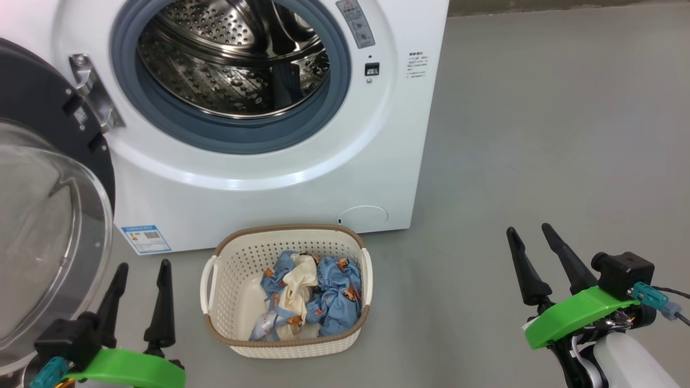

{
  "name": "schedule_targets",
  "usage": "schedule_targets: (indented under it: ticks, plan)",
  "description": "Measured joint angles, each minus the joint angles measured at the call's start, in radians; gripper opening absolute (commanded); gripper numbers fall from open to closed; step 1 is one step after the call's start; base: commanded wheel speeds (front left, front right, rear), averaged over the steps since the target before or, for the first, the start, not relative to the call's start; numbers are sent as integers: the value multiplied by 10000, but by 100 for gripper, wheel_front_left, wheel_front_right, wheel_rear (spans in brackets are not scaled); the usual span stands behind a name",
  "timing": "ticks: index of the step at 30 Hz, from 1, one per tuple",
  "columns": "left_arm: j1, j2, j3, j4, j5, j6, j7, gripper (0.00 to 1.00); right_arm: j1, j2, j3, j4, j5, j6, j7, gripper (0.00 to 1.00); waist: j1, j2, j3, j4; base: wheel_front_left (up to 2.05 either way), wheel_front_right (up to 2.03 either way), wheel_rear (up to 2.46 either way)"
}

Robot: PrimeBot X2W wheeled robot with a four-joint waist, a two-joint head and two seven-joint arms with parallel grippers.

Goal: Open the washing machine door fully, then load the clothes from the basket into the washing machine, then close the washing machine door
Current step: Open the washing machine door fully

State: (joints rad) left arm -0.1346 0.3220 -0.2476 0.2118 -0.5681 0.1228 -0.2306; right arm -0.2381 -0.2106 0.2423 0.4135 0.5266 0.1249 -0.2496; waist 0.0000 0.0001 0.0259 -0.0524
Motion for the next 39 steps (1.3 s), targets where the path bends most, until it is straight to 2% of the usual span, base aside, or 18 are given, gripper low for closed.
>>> schedule_targets:
  ticks: [39]
  plan:
    - [12, -351, 144, 337, 75, -224, -203, 100, -50, -136, -205, -104, -355, 2, 0, 100, 0, 0, 24, 38, 0, 0, 0]
